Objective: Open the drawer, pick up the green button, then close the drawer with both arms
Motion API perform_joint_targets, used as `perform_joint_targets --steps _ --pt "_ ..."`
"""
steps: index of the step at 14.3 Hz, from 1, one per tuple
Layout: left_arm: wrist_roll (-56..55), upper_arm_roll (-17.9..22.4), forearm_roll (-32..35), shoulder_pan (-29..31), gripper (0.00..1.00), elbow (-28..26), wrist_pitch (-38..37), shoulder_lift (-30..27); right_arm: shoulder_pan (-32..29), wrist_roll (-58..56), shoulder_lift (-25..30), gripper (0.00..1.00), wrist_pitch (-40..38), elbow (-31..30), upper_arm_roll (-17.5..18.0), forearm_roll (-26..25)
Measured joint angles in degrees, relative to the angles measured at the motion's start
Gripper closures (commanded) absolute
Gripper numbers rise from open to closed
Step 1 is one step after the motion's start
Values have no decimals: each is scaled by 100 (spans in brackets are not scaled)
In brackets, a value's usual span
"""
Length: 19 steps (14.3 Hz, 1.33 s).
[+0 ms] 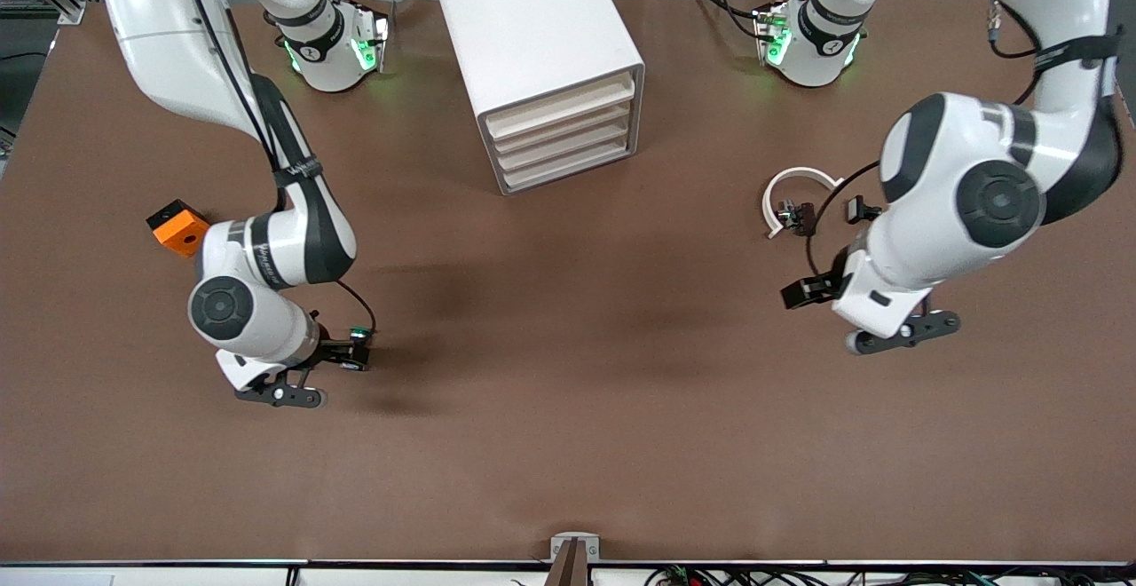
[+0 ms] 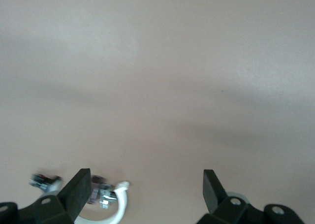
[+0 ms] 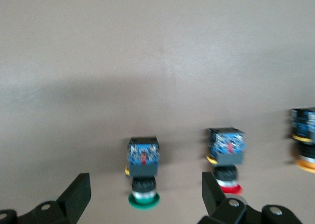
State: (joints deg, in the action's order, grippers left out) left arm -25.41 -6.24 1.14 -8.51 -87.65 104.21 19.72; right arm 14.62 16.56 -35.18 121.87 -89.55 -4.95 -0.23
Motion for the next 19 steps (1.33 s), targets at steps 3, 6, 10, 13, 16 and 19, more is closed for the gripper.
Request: perform_joint_targets --steps 3,6,10,13,16,19 --pt "1011 3 79 381 0 3 -203 -316 -68 -179 392 0 -765 170 -6 -2" --pt "1696 8 106 719 0 21 -349 -622 -133 -458 745 0 -1676 340 -12 -6" --pt "1793 -7 684 792 0 509 -852 -744 -387 -1009 1296 0 -2687 441 -21 -12" --pt "1796 -31 690 790 0 609 -1185 -912 -590 -1347 1729 0 -3284 511 -21 -13" --pt "1796 -31 562 830 0 569 -1315 -1126 -703 -1669 2001 0 -3868 766 -44 -18" --pt "1796 -18 451 893 0 141 -1297 -1515 -870 -1931 2058 0 -4115 990 -67 -20"
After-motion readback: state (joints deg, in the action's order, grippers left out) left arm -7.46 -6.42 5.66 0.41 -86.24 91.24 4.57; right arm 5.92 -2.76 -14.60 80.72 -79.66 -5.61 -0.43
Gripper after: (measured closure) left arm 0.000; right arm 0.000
